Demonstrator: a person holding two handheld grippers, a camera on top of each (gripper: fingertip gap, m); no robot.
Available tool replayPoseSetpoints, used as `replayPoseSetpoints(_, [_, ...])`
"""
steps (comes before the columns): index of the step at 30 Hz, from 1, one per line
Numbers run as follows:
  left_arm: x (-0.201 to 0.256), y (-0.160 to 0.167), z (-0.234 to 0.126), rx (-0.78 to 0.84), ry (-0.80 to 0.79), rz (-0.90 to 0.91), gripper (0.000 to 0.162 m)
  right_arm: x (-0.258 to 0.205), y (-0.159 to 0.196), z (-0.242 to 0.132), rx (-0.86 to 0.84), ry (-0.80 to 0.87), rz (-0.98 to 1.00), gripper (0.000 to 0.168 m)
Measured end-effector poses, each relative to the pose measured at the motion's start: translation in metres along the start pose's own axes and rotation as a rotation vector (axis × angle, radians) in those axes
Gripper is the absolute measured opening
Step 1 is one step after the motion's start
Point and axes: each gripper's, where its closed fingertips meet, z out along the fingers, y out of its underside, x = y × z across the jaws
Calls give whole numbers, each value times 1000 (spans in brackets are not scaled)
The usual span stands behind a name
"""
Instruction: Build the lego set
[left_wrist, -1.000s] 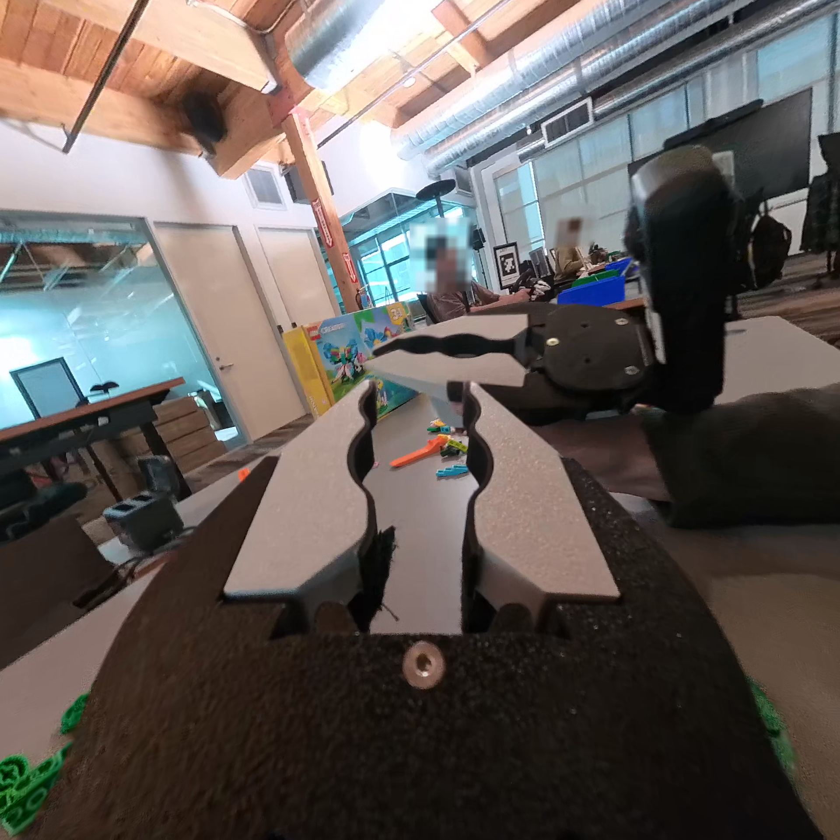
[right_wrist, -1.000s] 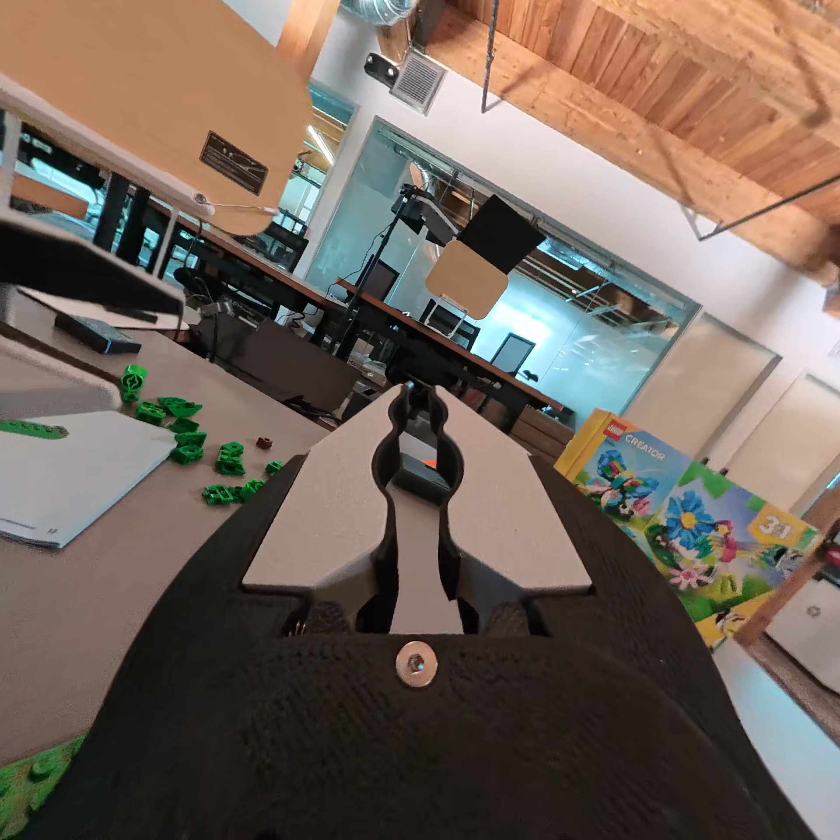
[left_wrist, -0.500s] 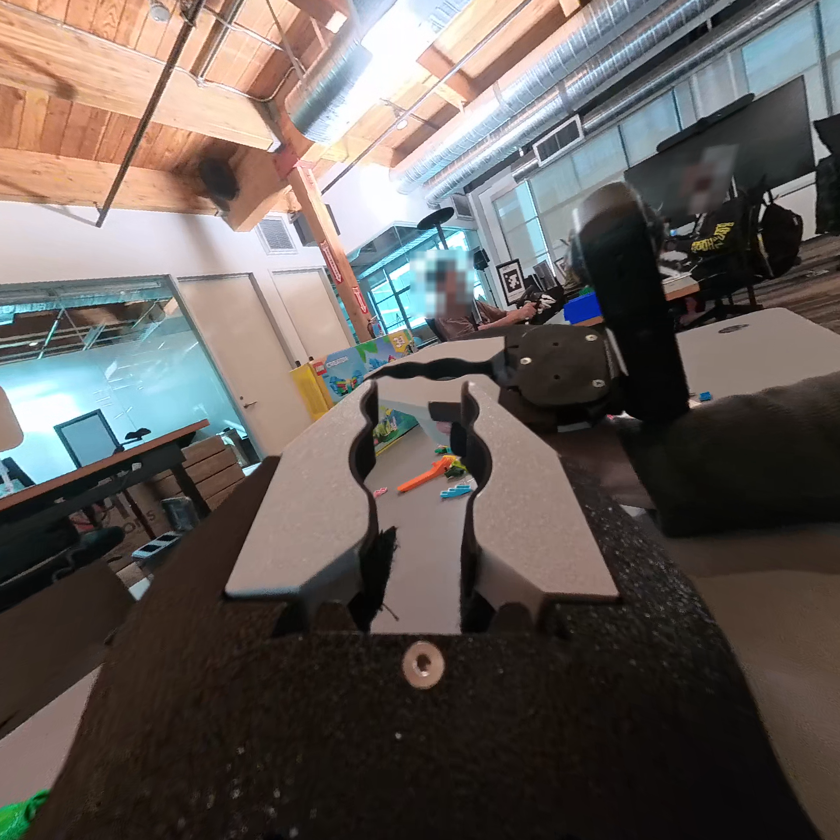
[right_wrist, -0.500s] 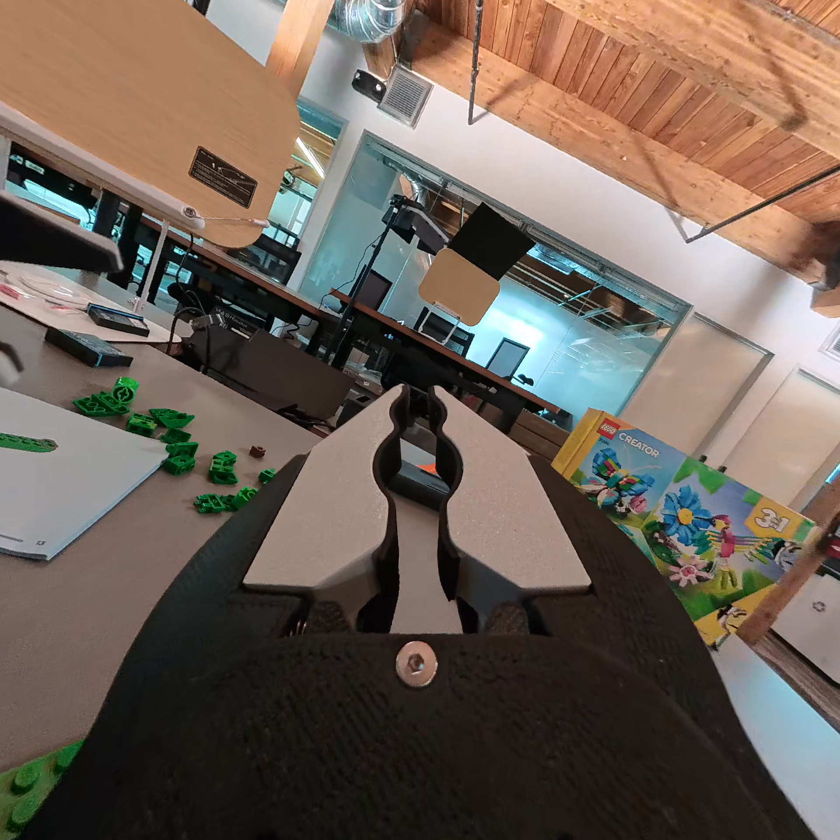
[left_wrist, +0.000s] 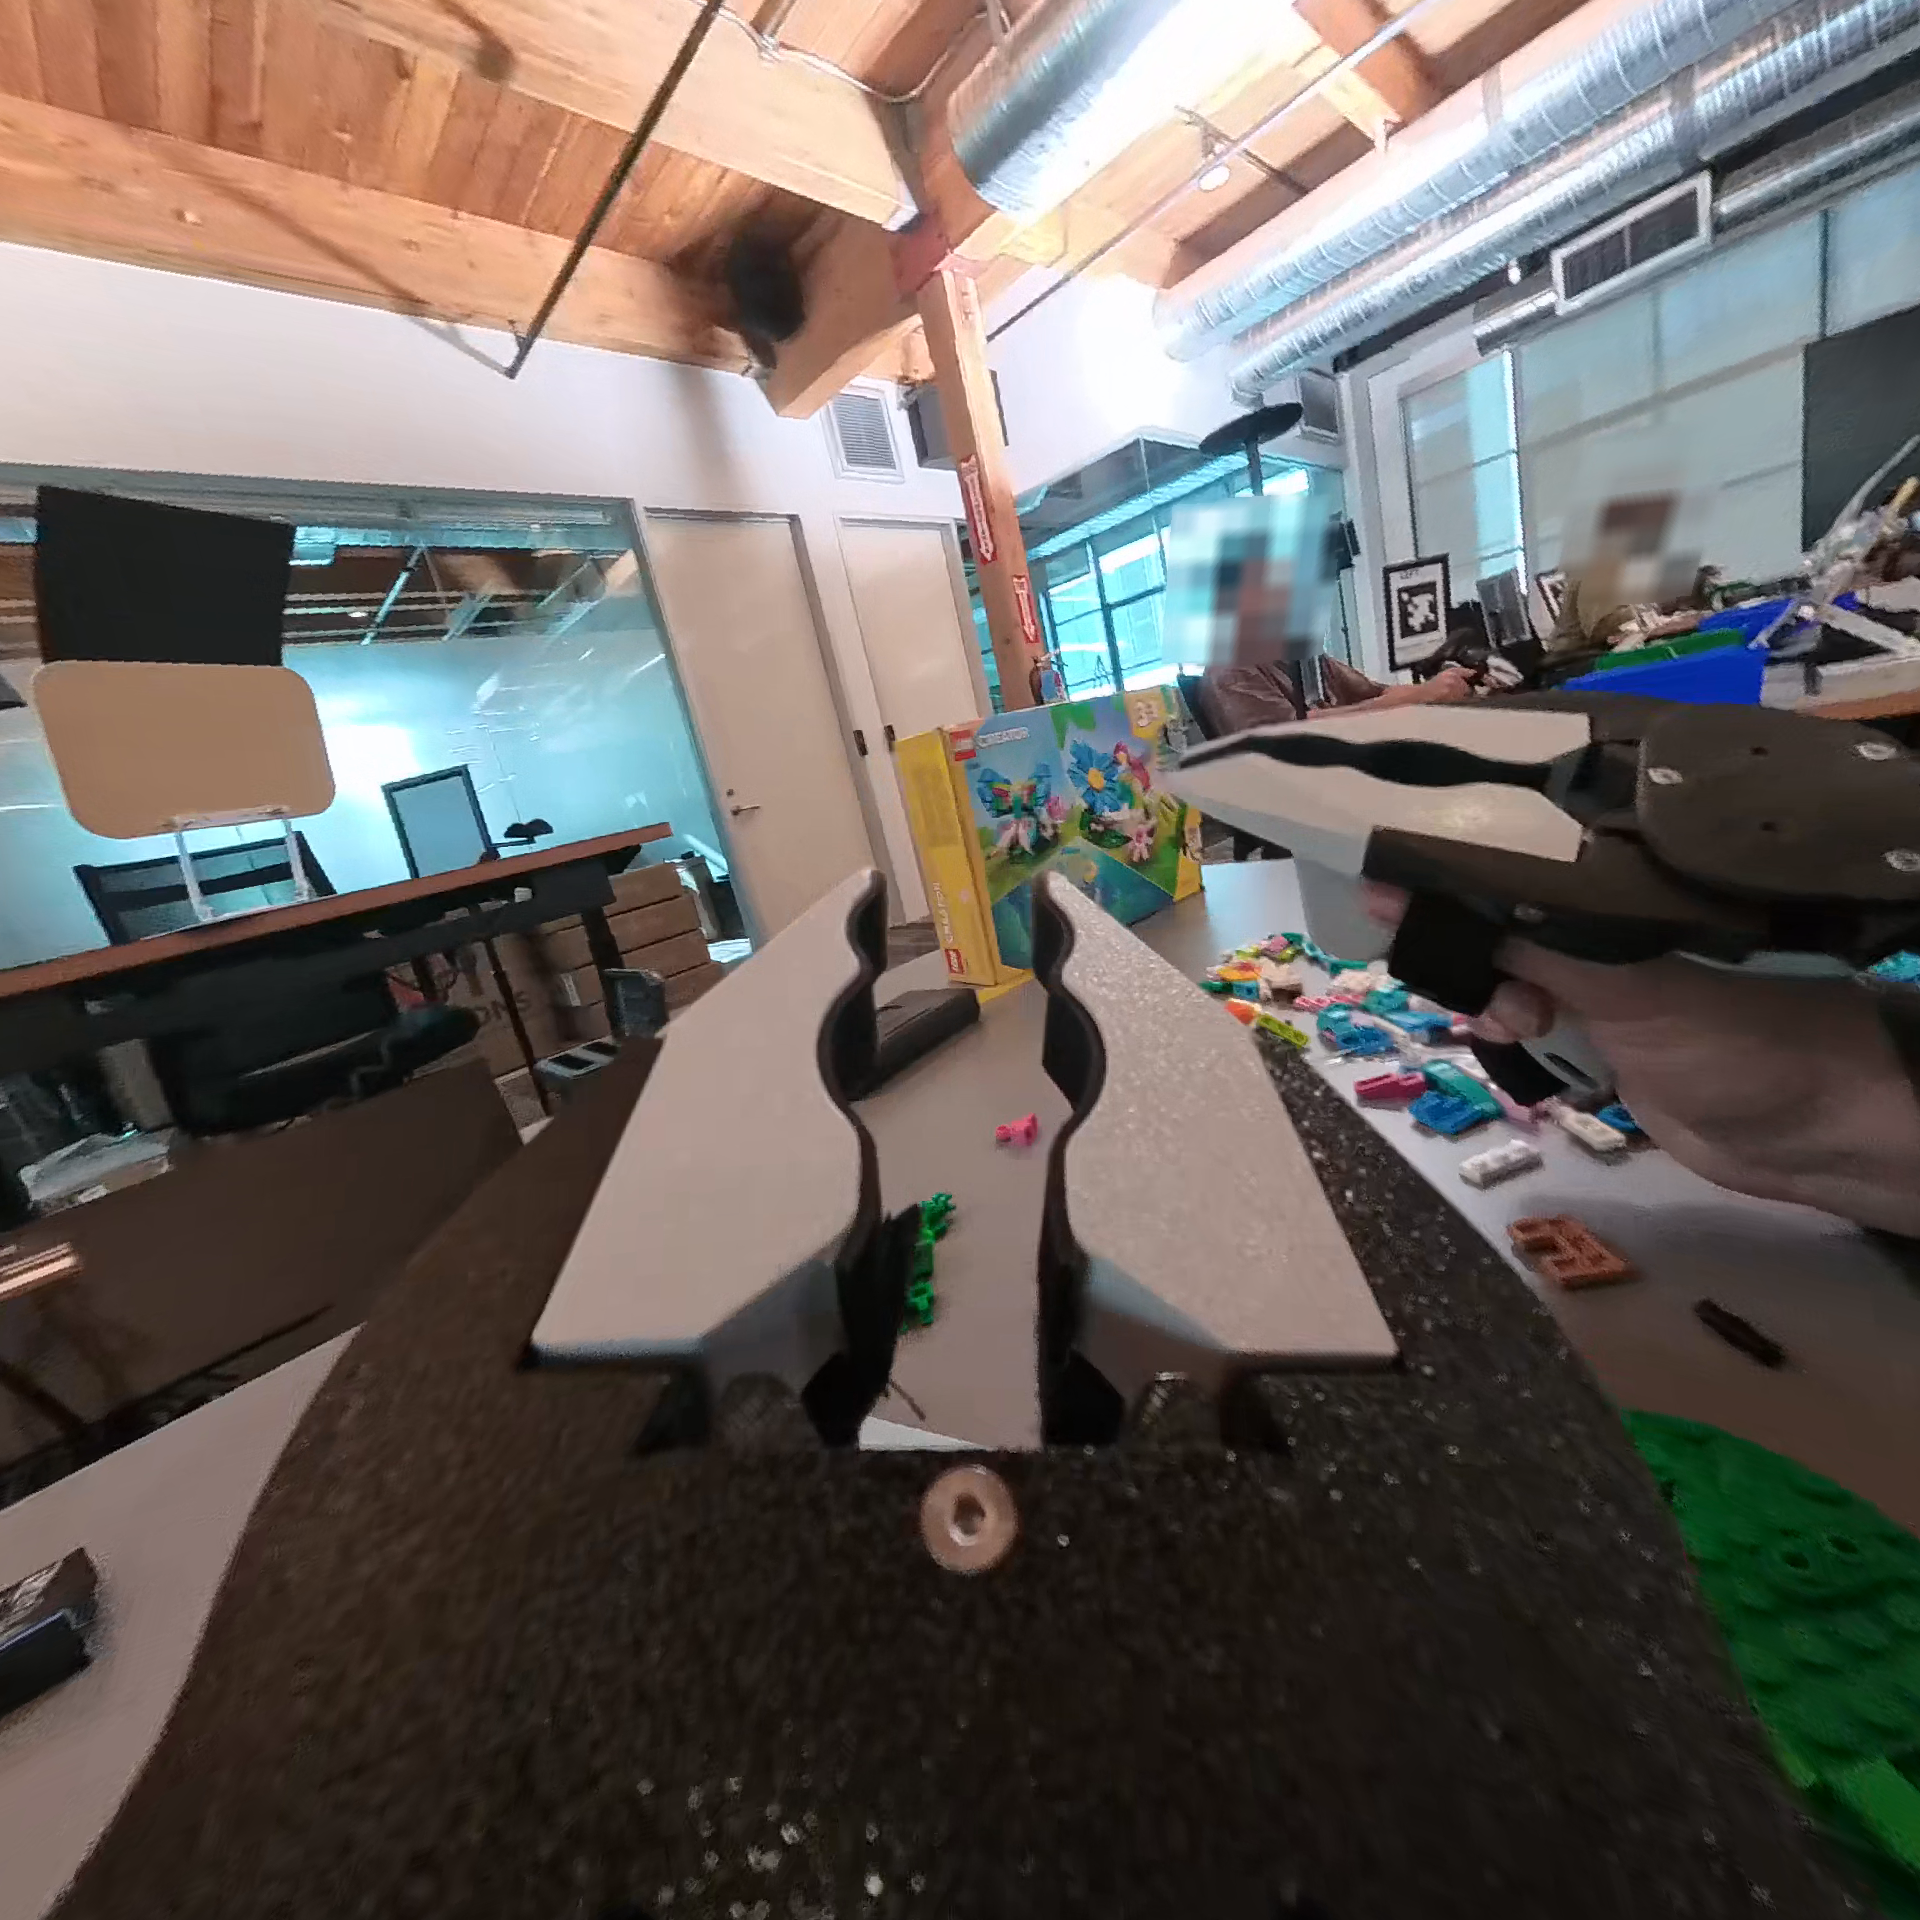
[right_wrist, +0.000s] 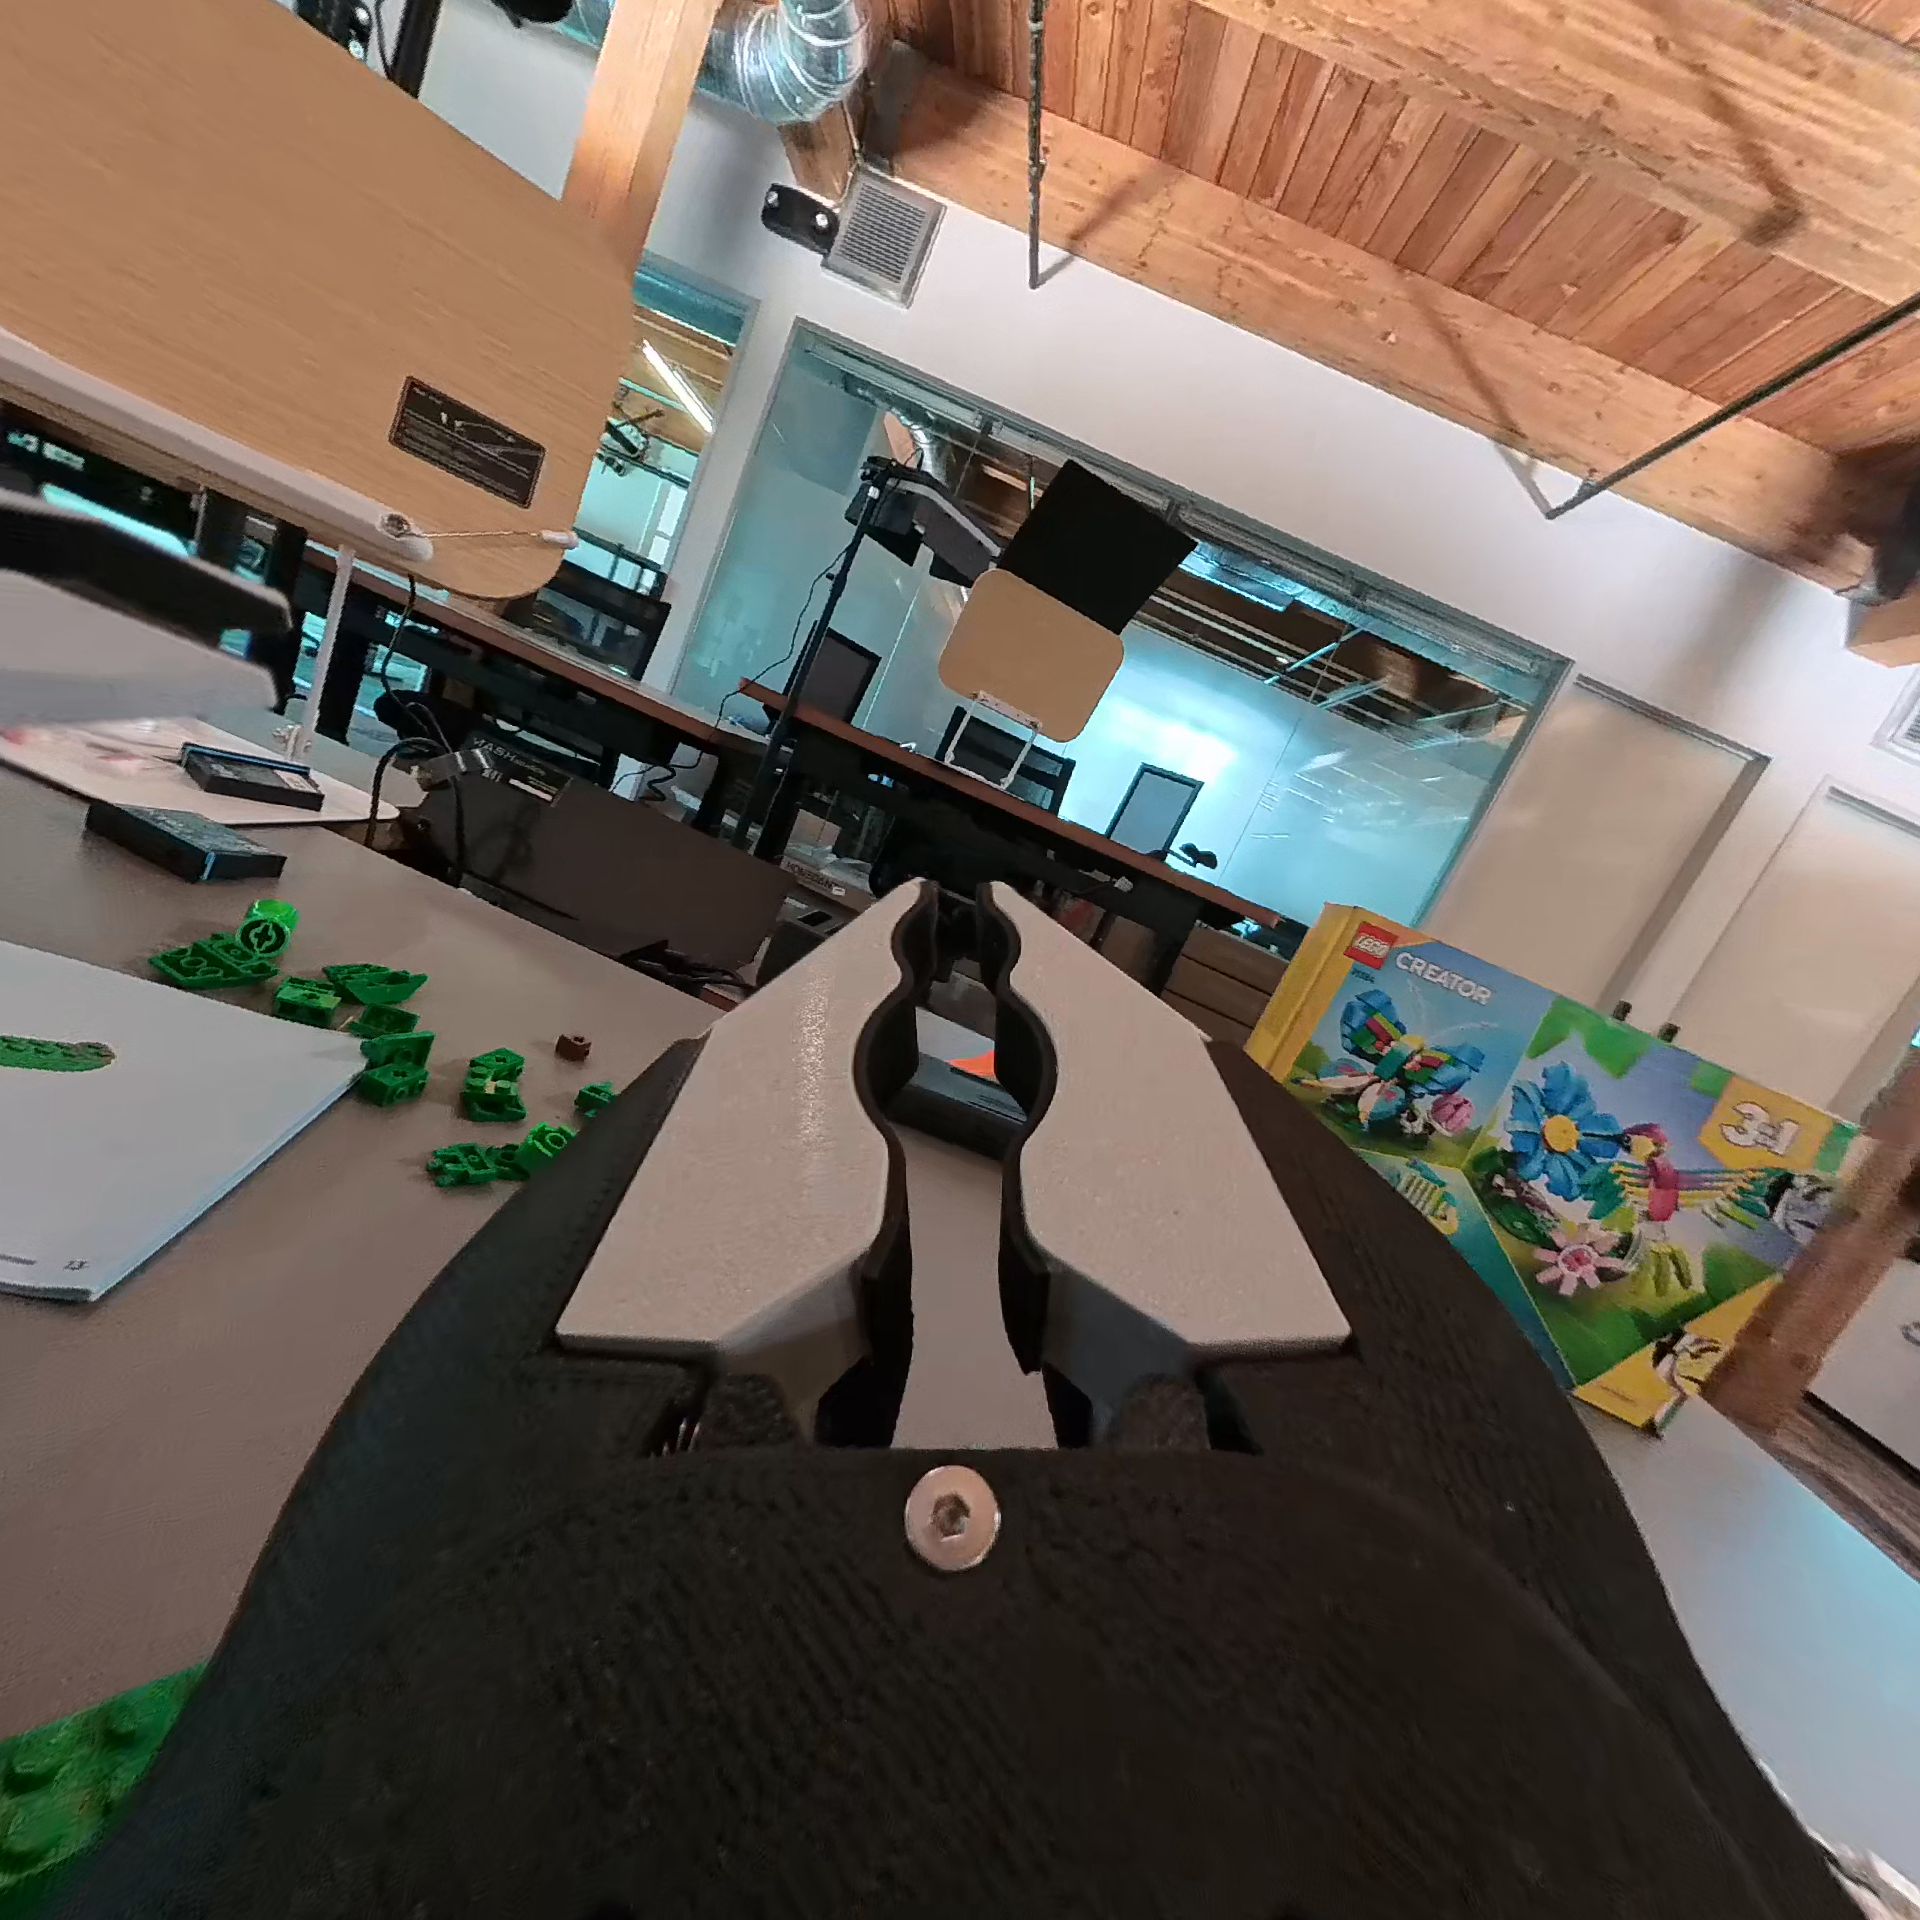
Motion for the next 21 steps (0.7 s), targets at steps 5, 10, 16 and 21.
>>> replayPoseSetpoints(5, [10,3,3,-10,39,35,24,10,-7,-5,21,37,-13,8])
replayPoseSetpoints(10, [5,2,-1,-13,20,12,24,22,-18,-7,47,74,13,8])
replayPoseSetpoints(16, [6,3,-1,-16,24,8,24,72,-51,-24,142,214,0,8])
replayPoseSetpoints(21, [13,6,0,-32,50,12,24,103,-42,-32,98,304,-45,7])
